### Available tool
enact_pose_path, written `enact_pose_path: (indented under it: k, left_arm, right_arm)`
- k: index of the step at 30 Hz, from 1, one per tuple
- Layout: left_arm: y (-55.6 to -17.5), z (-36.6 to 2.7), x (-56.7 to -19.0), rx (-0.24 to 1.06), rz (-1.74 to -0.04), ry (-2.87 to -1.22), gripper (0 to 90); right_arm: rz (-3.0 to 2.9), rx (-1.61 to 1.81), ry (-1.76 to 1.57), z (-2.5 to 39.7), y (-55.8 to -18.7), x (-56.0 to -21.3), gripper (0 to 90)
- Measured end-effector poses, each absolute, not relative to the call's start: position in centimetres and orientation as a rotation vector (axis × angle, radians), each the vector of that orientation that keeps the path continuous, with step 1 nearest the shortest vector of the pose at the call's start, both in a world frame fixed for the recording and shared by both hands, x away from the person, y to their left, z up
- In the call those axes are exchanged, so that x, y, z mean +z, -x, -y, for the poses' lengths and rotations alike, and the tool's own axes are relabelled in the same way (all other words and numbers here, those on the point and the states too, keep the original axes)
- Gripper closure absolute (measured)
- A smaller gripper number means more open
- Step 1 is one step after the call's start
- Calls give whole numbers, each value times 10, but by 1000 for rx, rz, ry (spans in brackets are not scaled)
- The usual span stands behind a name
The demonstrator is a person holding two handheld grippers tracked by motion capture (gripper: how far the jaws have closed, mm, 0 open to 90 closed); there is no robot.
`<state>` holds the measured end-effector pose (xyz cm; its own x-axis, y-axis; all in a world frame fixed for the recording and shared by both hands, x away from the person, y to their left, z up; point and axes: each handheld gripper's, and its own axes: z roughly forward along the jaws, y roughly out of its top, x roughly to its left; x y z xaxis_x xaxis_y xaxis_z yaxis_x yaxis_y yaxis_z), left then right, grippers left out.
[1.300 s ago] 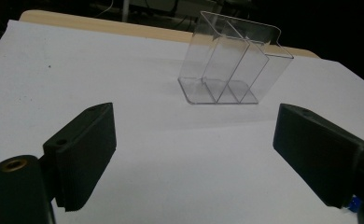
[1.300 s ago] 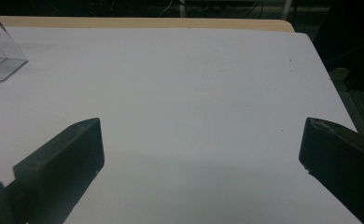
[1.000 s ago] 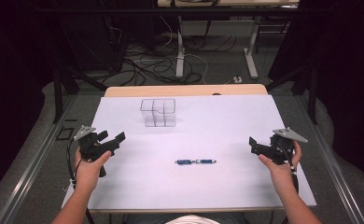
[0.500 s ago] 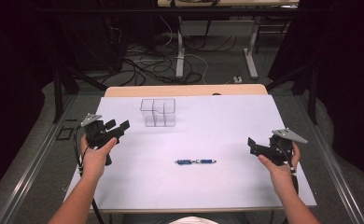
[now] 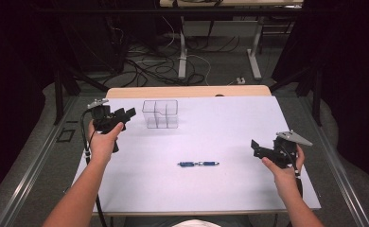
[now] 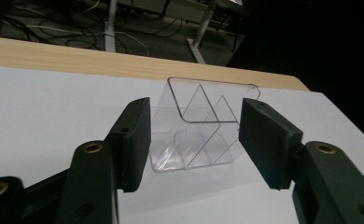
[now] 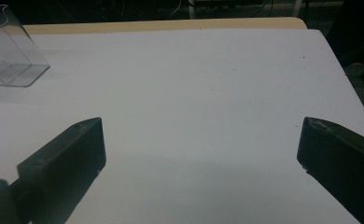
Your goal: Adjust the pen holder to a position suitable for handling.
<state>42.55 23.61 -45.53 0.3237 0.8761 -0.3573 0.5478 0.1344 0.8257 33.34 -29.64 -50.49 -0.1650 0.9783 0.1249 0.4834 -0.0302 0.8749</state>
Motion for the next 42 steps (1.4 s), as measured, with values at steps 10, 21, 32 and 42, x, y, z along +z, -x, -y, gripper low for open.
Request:
enact_pose_path:
  k: [10, 21, 32, 42]
  left_arm:
    - [-450, -231, -440, 350, -1348, -1511, 606]
    - [-474, -216, -435, 364, -1365, -1465, 756]
    - [-495, -213, -458, 365, -1432, -1512, 868]
    - [-512, -215, -480, 341, -1496, -1498, 900]
  right_arm:
    - [-1689, 1145, -1549, 296, -334, -506, 18]
    - [-1683, 1166, -1572, 298, -334, -507, 26]
    - [-1700, 1157, -1574, 298, -335, -508, 27]
    - [-1704, 1167, -1567, 298, -335, -509, 30]
